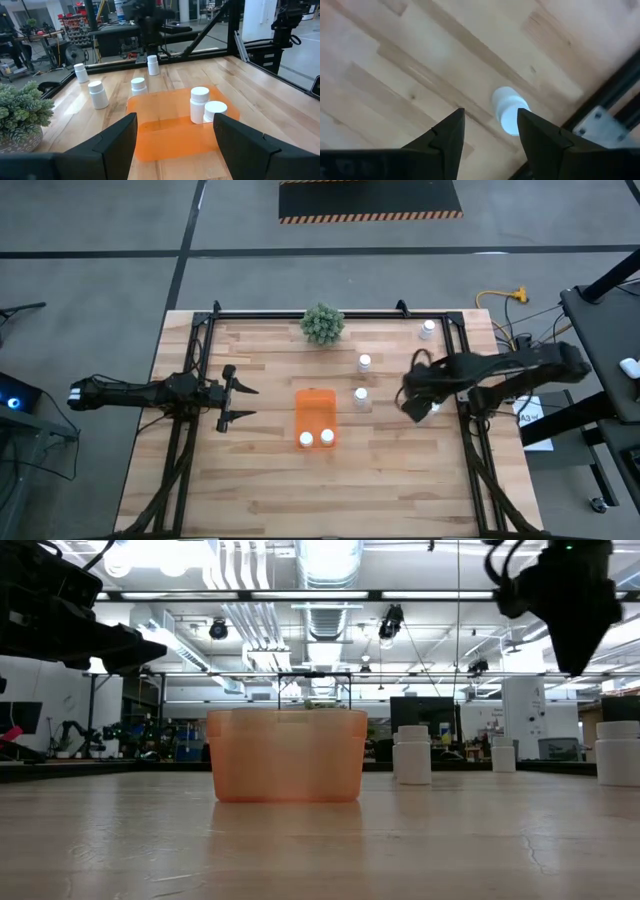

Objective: Pick and place pill bottles into a basket
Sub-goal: Put the white pill bottle into the orange bin

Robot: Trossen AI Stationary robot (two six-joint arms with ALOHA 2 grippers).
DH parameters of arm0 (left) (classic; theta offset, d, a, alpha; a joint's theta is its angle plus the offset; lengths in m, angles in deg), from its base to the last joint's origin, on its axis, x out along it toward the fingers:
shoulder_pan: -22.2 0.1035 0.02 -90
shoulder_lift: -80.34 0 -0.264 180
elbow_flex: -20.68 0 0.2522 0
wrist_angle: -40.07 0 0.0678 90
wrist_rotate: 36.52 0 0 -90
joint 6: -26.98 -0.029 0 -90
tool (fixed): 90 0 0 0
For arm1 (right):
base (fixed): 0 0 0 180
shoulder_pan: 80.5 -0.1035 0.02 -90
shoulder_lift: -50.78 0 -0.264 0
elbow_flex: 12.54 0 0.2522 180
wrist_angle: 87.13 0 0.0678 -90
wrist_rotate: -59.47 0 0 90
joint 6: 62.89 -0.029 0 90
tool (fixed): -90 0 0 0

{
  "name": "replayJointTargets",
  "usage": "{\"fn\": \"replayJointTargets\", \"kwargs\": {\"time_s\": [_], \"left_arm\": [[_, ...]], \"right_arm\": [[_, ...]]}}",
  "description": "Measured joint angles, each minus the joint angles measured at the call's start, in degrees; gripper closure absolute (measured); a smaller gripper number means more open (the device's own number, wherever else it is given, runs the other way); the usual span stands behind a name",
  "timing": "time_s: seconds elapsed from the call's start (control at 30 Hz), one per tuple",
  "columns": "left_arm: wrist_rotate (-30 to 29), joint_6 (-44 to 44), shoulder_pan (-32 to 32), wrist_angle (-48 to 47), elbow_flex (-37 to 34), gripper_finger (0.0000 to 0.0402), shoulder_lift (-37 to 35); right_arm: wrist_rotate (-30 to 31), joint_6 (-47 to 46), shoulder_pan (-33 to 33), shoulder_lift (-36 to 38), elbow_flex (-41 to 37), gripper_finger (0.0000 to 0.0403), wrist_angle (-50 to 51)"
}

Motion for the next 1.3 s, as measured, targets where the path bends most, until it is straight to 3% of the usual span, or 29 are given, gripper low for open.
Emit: {"fn": "replayJointTargets", "kwargs": {"time_s": [0.3,0.47,0.77,1.3], "left_arm": [[0.0,0.0,0.0,0.0,0.0,0.0157,0.0],[0.0,0.0,0.0,0.0,0.0,0.0157,0.0],[0.0,0.0,0.0,0.0,0.0,0.0157,0.0],[0.0,0.0,0.0,0.0,0.0,0.0157,0.0]], "right_arm": [[-1.9,-7.2,2.3,10.4,-2.4,0.0232,-0.5],[-5.0,-6.1,2.2,9.7,-2.4,0.0232,-0.4],[-5.2,-5.7,2.6,5.2,-2.7,0.0229,2.3],[-3.2,-9.1,2.7,0.0,-2.7,0.0117,5.0]]}}
